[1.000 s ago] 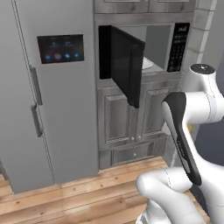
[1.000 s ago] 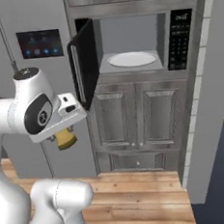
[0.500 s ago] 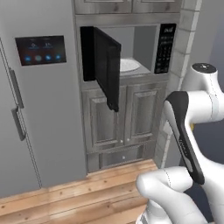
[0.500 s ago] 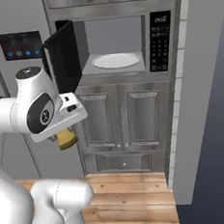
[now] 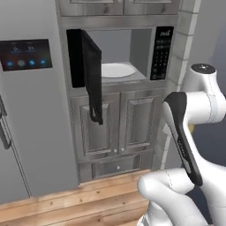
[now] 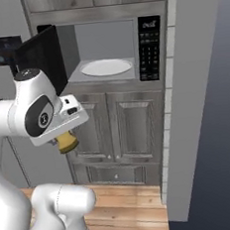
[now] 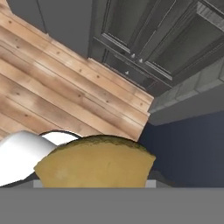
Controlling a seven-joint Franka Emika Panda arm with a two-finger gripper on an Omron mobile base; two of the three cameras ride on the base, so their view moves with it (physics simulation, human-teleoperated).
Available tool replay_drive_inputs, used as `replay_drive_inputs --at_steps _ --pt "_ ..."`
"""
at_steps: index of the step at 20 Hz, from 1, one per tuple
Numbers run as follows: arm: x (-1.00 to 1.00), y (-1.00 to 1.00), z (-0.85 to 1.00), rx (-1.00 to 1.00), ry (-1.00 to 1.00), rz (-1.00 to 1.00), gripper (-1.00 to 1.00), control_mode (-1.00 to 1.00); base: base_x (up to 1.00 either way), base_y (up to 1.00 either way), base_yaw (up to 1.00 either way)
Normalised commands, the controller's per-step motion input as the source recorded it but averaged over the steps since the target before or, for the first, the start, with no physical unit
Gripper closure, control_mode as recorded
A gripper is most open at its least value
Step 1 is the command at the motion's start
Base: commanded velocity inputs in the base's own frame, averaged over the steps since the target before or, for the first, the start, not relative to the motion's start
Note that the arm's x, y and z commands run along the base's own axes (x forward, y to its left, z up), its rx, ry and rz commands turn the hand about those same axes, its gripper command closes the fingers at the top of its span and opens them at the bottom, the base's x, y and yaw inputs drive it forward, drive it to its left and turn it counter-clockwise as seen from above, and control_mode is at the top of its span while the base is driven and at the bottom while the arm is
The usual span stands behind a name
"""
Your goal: Place the sponge inside the microwave to prepare for sanitizing.
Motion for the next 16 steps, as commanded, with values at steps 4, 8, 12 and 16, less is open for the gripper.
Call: replay_drive_inputs --at_steps 4,8,12,16 --pt "0.00 0.00 0.00 0.00 0.00 0.00 1.00 1.00 0.17 -0.37 0.01" --pt "0.00 0.00 0.00 0.00 0.00 0.00 1.00 1.00 0.54 -0.17 0.02" --pt "0.00 0.00 0.00 0.00 0.00 0.00 1.00 1.00 0.74 -0.36 0.08" --pt "0.00 0.00 0.00 0.00 0.00 0.00 1.00 1.00 0.48 -0.60 0.11"
